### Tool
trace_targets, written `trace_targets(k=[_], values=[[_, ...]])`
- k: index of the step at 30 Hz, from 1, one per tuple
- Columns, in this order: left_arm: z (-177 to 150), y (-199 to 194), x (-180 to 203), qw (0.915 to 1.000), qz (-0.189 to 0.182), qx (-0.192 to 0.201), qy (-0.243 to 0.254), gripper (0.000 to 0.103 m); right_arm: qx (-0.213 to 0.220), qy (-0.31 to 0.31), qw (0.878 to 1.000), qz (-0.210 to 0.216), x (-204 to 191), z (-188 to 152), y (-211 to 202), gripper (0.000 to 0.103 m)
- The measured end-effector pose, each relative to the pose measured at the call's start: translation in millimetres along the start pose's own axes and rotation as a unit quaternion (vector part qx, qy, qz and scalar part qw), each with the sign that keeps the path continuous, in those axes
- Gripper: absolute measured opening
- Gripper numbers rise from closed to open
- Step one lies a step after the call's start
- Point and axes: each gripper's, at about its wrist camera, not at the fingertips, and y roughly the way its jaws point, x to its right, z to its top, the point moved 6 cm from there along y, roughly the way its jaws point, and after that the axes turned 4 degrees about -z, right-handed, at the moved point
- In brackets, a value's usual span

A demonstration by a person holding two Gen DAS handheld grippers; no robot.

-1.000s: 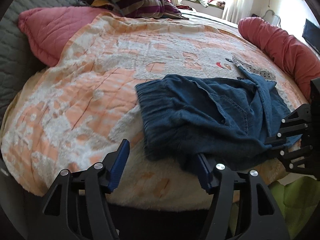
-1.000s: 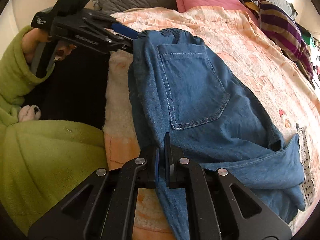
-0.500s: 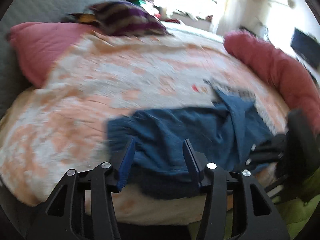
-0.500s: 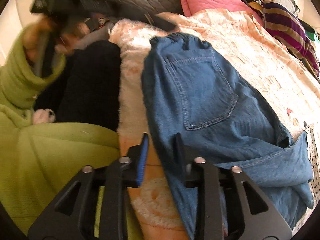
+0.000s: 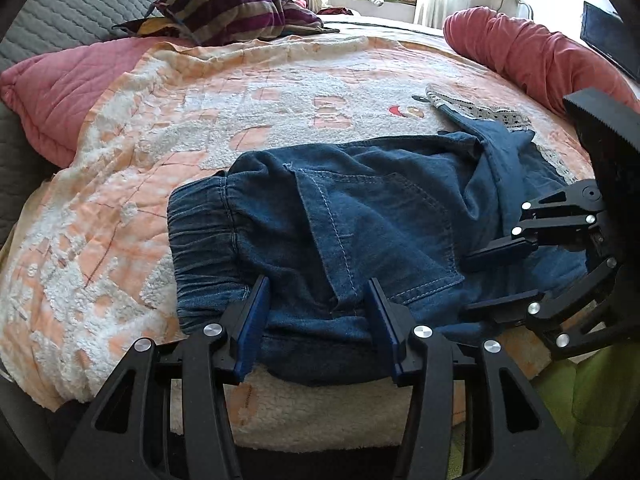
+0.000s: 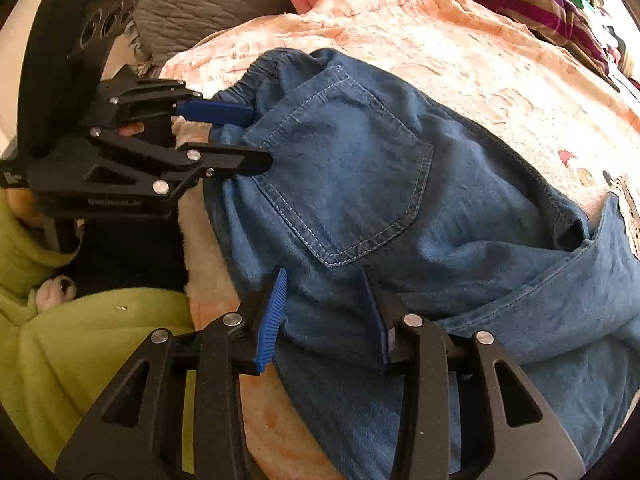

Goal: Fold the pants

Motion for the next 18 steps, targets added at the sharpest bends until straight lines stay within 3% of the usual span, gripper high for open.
trace_targets(k=[8, 11, 14, 18], values=[[10, -21, -6, 0.998, -0.014, 0.03, -0.054, 0.048, 0.061, 0.009, 0.998, -0.018, 12, 11, -45, 0.043], [18, -40, -6, 0.9967, -0.008, 0.054, -0.06, 0.06, 0.086, 0.029, 0.995, -0.041, 35, 13, -66, 0.05], [26, -55, -1, 0.9955, -0.003, 0.072, -0.061, 0.061, 0.107, 0.054, 0.991, -0.065, 64, 16, -84, 0.052], [37, -62, 19, 0.9947, -0.031, 0.082, -0.053, 0.066, 0.129, 0.098, 0.981, -0.111, 105, 14, -105, 0.06]])
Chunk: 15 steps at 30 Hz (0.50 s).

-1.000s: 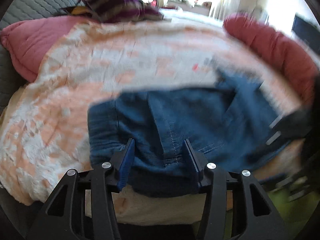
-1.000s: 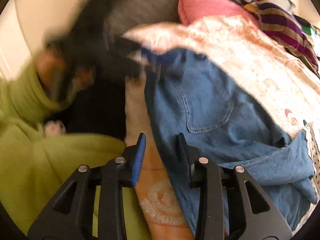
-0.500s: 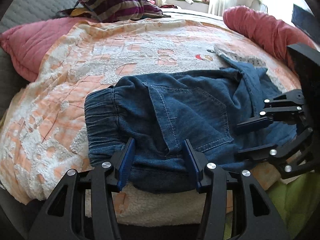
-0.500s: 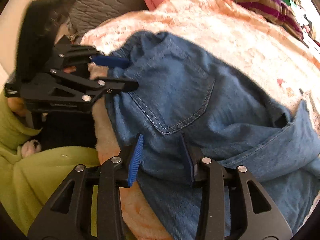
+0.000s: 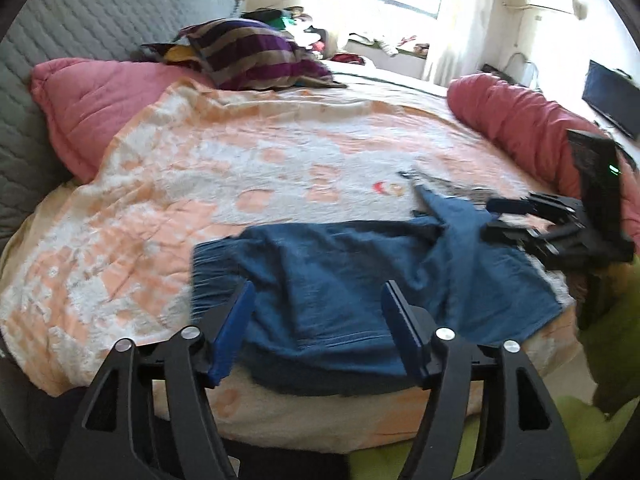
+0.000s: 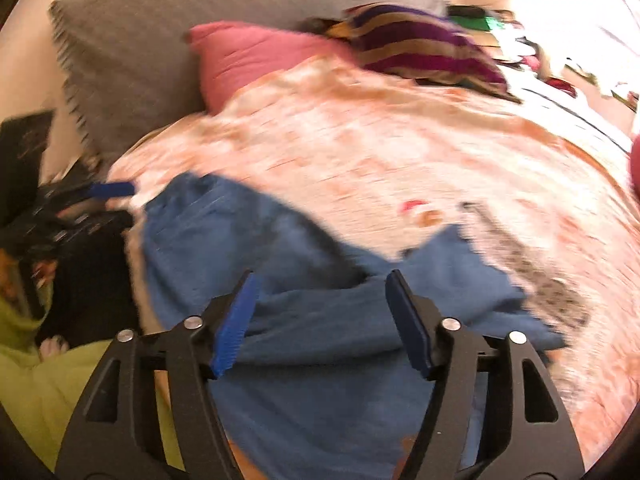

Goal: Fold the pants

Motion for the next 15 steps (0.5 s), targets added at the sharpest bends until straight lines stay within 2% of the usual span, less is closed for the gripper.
trace_targets(k=[8, 15], values=[[6, 31, 54, 0.9967, -0.061, -0.038, 0.038, 0.066, 0.009, 0.039, 0.998, -0.056, 61, 13, -3, 0.067], [5, 73, 99, 0.9881, -0.103, -0.087, 0.073, 0.066, -0.017, 0.051, 0.996, -0.072, 105, 40, 28, 0.069]])
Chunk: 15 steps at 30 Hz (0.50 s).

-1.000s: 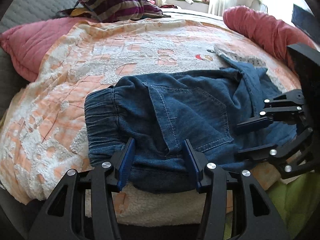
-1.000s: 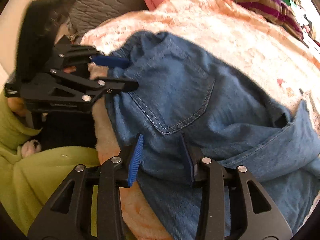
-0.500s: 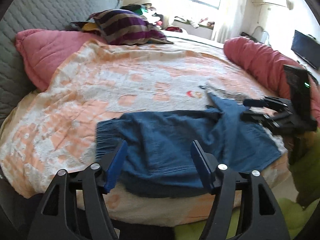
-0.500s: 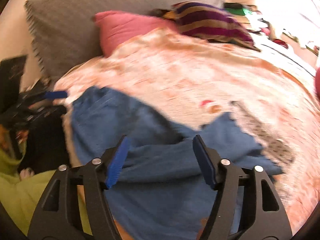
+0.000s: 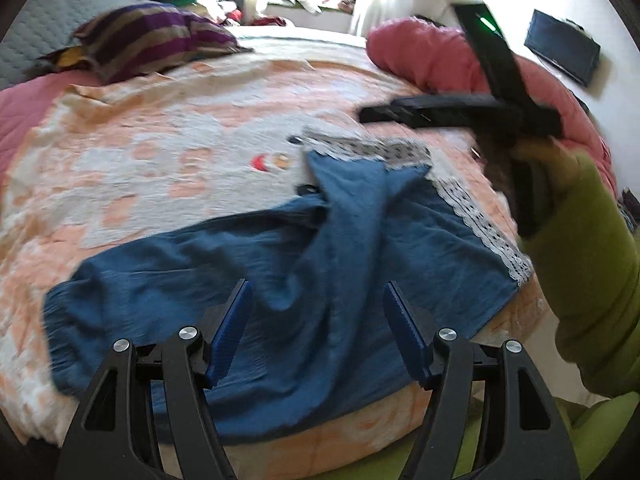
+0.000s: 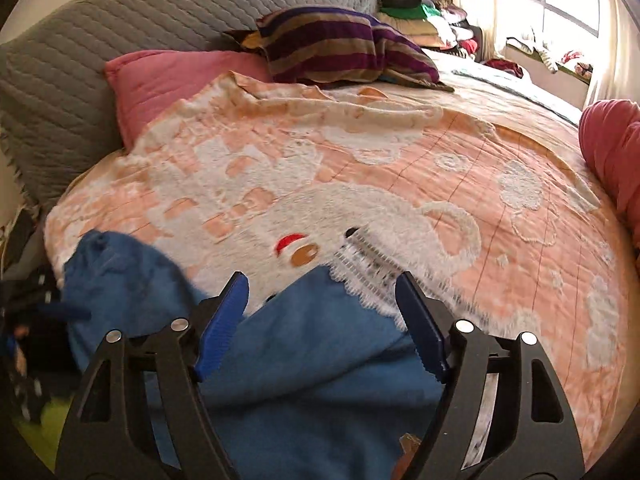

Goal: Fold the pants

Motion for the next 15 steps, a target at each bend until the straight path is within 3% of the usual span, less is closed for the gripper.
trace_targets(k=[3, 8, 10, 14, 15], values=[[3, 22, 9, 0.9998, -0.006, -0.018, 0.007, 0.064, -0.027, -0.005, 1.0, -0.002, 8, 11, 29, 0.069], [0, 50, 10, 0.9992, -0.013, -0.037, -0.006, 0.044, -0.07, -0.02, 0.997, -0.008, 16, 19, 78, 0.069], [-4, 58, 9, 0.9987, -0.02, -0.045, -0.012, 0.029, -0.086, -0.02, 0.996, -0.004, 18, 22, 95, 0.069], [-13, 68, 9, 0.998, -0.024, -0.058, -0.011, 0.024, -0.104, -0.023, 0.994, -0.002, 17, 25, 120, 0.068], [-14, 69, 9, 0.9981, -0.023, -0.057, -0.007, 0.024, -0.11, -0.019, 0.994, 0.002, 17, 25, 128, 0.064]])
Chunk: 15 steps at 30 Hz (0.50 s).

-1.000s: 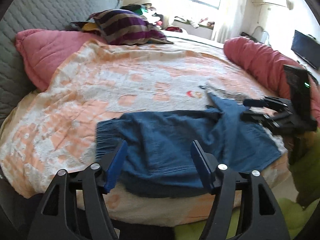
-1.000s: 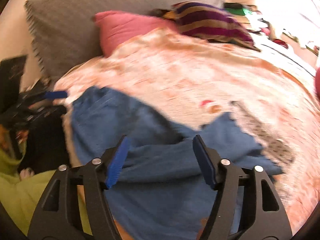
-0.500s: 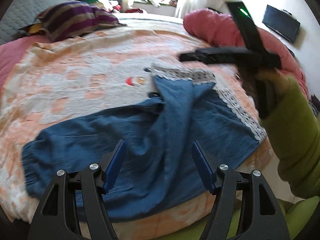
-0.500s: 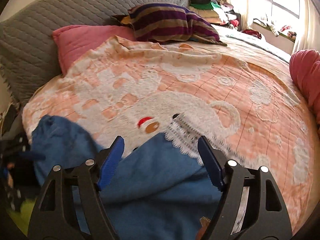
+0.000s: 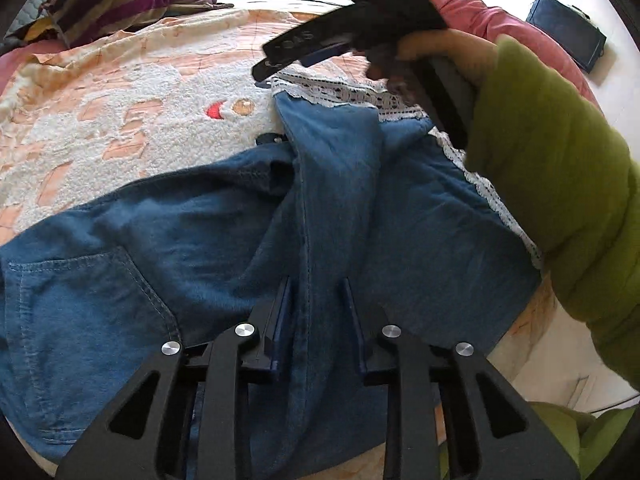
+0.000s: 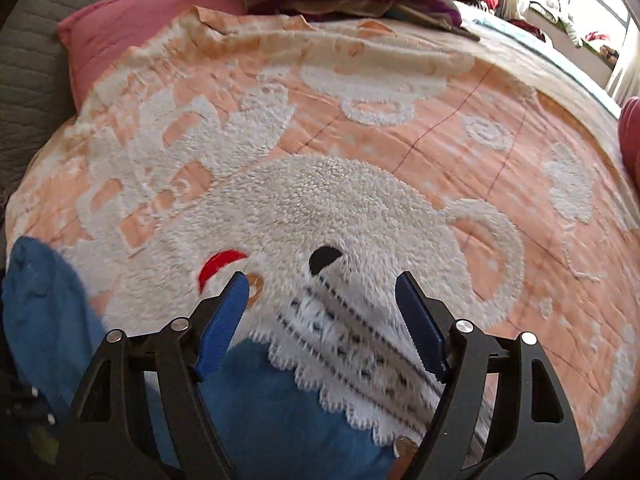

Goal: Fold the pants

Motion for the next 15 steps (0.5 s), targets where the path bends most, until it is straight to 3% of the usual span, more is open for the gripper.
trace_targets(k=[1, 3, 6, 10, 13, 15], values=[[-1, -1, -1, 1.0, 0.0, 0.0, 0.001, 0.024, -0.003, 0.004, 1.0, 0.003, 1, 1, 4, 0.059], [-1, -2, -1, 1.0, -0.005, 0.002, 0.0, 0.024, -0.017, 0.011, 1.0, 0.013, 3, 0, 16, 0.019], [-2, -3, -3, 0.9999, -0.01, 0.004, -0.003, 0.024, -0.003, 0.02, 0.999, 0.032, 5, -3, 10, 0.009], [-3, -5, -4, 0.9999, -0.01, 0.008, -0.003, 0.026, 0.042, 0.044, 0.997, 0.049, 17, -9, -27, 0.007], [-2, -7, -4, 0.9999, -0.007, 0.013, -0.004, 0.035, 0.081, 0.064, 0.993, 0.055, 31, -17, -66, 0.007], [0, -7, -5, 0.9999, -0.003, 0.017, -0.003, 0.035, 0.104, 0.075, 0.99, 0.05, 41, -25, -91, 0.007]])
